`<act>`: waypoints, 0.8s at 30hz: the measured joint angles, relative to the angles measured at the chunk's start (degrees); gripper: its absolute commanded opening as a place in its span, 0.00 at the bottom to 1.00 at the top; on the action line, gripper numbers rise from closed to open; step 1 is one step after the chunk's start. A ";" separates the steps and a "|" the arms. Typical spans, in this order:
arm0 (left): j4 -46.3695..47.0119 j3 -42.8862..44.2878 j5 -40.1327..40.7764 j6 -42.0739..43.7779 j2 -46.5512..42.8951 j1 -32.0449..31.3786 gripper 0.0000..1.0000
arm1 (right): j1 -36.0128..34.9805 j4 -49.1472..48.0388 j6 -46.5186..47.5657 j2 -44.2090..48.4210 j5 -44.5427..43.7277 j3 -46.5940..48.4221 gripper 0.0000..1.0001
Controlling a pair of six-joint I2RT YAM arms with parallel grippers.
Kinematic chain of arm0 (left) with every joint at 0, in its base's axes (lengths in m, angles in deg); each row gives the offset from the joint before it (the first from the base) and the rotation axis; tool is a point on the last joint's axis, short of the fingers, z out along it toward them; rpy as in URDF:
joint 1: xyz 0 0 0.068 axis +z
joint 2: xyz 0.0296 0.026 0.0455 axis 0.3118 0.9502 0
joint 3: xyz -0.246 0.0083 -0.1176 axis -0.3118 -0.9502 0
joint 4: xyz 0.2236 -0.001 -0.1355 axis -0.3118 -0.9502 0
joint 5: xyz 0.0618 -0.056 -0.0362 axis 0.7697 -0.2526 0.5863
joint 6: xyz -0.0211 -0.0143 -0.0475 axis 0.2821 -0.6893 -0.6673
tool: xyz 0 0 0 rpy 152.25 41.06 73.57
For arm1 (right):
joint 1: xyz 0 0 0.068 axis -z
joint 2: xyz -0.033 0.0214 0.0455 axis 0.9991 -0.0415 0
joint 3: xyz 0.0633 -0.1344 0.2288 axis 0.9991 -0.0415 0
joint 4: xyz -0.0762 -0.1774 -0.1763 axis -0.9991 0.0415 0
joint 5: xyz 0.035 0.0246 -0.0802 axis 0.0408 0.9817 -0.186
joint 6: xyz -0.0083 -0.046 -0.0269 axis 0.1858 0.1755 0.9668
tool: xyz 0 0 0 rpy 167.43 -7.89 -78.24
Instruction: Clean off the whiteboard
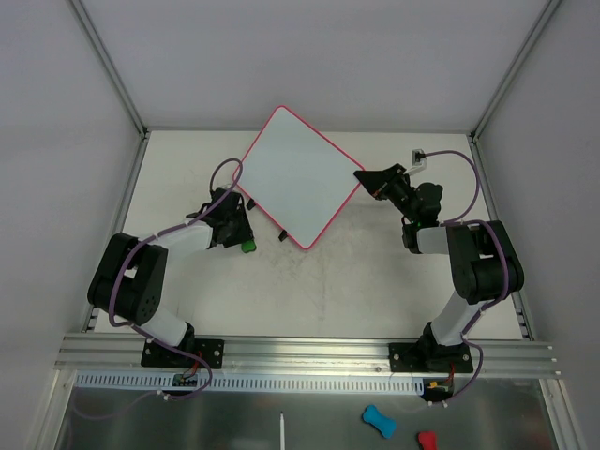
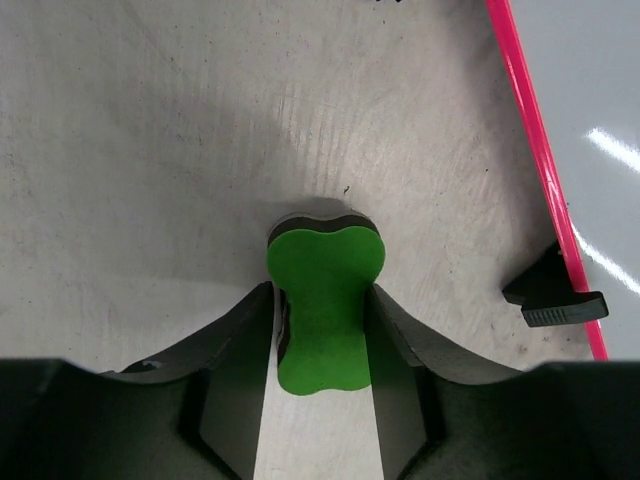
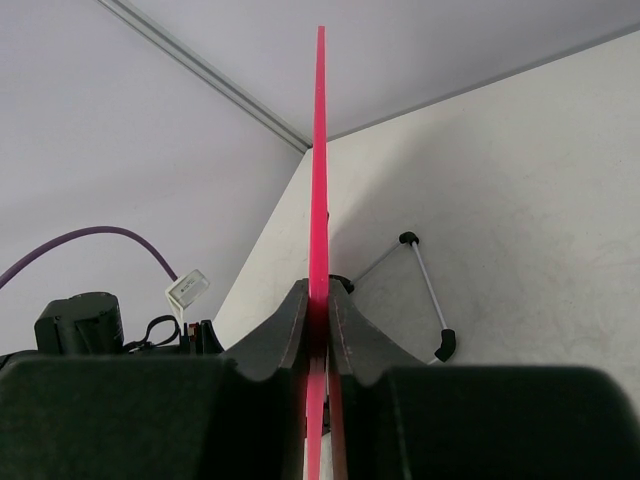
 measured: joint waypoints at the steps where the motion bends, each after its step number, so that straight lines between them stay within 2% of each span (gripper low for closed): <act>1: -0.02 -0.02 -0.09 0.09 -0.11 0.02 0.46 | 0.00 0.00 0.00 0.00 0.09 0.00 0.12; 8: -0.15 -0.72 -0.52 0.11 -1.66 0.42 0.48 | 0.00 0.00 0.00 0.00 0.55 0.00 0.12; 11: -0.24 -1.25 -0.57 0.13 -2.95 0.79 0.52 | 0.00 0.00 -0.02 0.00 0.63 0.00 0.12; 12: -0.35 -1.31 -0.61 0.13 -3.30 0.79 0.58 | 0.00 0.00 0.00 0.00 0.66 0.00 0.13; 20: -0.63 -4.22 -1.90 0.24 -8.66 1.53 0.63 | 0.00 0.02 0.02 0.00 1.14 0.00 0.17; 22: -0.83 -5.38 -1.97 0.28 -11.04 1.53 0.68 | -0.11 0.20 0.02 0.00 1.62 -0.02 0.25; 23: -0.90 -5.86 -2.03 0.37 -12.26 1.53 0.74 | -0.22 0.24 0.02 0.00 1.77 -0.02 0.31; 24: -0.92 -6.54 -2.12 0.52 -14.05 1.53 0.78 | -0.31 0.24 0.04 0.00 1.99 -0.02 0.46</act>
